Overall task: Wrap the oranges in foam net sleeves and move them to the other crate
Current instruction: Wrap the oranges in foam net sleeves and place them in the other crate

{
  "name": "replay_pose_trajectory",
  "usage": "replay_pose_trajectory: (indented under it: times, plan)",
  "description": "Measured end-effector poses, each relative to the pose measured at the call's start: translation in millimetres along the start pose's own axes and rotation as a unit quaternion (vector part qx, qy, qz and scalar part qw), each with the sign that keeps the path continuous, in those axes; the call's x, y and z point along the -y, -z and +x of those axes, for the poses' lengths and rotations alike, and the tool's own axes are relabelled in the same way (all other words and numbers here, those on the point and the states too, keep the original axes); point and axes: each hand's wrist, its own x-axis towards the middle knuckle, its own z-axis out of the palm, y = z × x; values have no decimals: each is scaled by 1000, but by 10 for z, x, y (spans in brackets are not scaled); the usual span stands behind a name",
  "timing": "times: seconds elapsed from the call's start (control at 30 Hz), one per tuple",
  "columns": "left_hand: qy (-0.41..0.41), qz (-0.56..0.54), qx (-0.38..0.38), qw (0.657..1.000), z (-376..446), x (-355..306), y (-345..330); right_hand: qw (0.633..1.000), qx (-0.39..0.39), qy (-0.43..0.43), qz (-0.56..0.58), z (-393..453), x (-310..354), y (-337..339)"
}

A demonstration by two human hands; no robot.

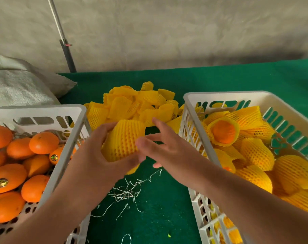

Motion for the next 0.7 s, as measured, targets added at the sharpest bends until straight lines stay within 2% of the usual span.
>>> replay_pose_trajectory:
  times: [0.13, 0.27, 0.37, 0.47, 0.57, 0.63, 0.7]
  plan:
    - [-48, 146, 40, 987, -71, -39, -116, 999, 28, 2, 28, 60, -77, 28]
    - [-57, 178, 54, 981, -46, -3, -131, 998, 41, -21, 49, 63, -95, 52]
    - [-42, 185, 15, 982, 14, 128, -116, 996, -2, -17, 92, 33, -59, 68]
    - [-36, 209, -5, 977, 88, 363, -77, 980, -121, 1, 159, -41, -5, 164]
    - [-65, 260, 46, 962, 136, 598, -81, 932, -291, 11, 215, -207, -16, 507]
    - [-99, 315, 112, 937, 107, 683, -136, 904, -394, -6, 168, -382, -132, 851]
    - [-84, 340, 153, 924, 125, 747, -173, 879, -467, -68, 64, -557, -349, 1214]
